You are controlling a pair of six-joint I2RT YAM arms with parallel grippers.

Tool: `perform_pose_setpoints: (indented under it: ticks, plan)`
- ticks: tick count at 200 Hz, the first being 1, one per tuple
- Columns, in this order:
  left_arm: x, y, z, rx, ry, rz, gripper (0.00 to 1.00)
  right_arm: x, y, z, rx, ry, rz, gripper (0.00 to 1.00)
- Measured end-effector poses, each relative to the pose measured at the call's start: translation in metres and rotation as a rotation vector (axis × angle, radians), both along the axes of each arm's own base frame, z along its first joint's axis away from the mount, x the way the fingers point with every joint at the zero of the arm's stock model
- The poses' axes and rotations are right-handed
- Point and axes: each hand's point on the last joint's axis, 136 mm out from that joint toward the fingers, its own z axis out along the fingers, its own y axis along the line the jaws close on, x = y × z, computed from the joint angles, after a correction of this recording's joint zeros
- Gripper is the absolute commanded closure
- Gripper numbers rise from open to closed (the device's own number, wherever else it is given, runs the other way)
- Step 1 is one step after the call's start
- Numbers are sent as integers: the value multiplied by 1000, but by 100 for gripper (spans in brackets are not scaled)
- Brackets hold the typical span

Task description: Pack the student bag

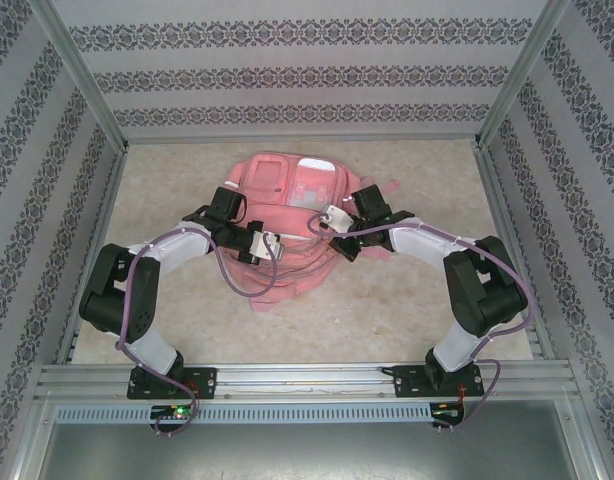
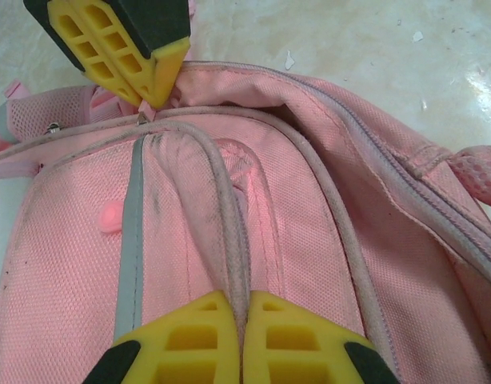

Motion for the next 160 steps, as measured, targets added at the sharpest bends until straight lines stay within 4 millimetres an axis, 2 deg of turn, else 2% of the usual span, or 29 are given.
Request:
perform_pose_setpoints:
  ticks: [11, 38, 52, 70, 74, 80, 91, 101, 110, 112, 115, 117, 139, 145, 160]
  plan:
    - [0, 0, 1, 2, -4, -5, 100, 0, 1, -2, 12, 0, -10, 97]
    - [-3, 1, 0, 10, 9, -12, 100, 0, 2, -5, 18, -24, -12, 76]
    - [-9, 2, -2, 18, 46, -12, 95, 5, -11, -7, -14, -49, -73, 69]
    - [-19, 0, 1, 25, 99, 6, 82, 8, -34, -3, -21, -58, -165, 62]
    - [-21, -1, 3, 22, 106, 8, 72, 9, -38, 0, -13, -60, -185, 59]
    - [-25, -4, 7, 11, 130, 17, 63, 9, -43, 6, -2, -69, -211, 52]
    - [-32, -13, 21, -33, 161, 24, 60, 11, -50, 22, 33, -97, -254, 46]
    - [-37, -20, 38, -86, 183, 28, 57, 11, -52, 41, 77, -137, -286, 36]
    - [-39, -25, 55, -137, 192, 40, 49, 10, -53, 60, 121, -178, -313, 26]
    - [-39, -26, 59, -149, 195, 45, 47, 10, -53, 64, 127, -193, -310, 20]
    - [-38, -27, 66, -170, 190, 51, 42, 9, -54, 70, 146, -201, -325, 5]
    - [-37, -27, 70, -181, 190, 59, 39, 8, -55, 75, 153, -216, -329, 3]
    - [-29, -29, 117, -313, 131, 137, 16, 4, -68, 115, 234, -325, -414, 2]
    - [-27, -27, 129, -355, 109, 163, 1, 4, -76, 126, 255, -359, -457, 2]
    - [-19, -15, 154, -460, 67, 250, 1, 2, -100, 146, 297, -424, -570, 2]
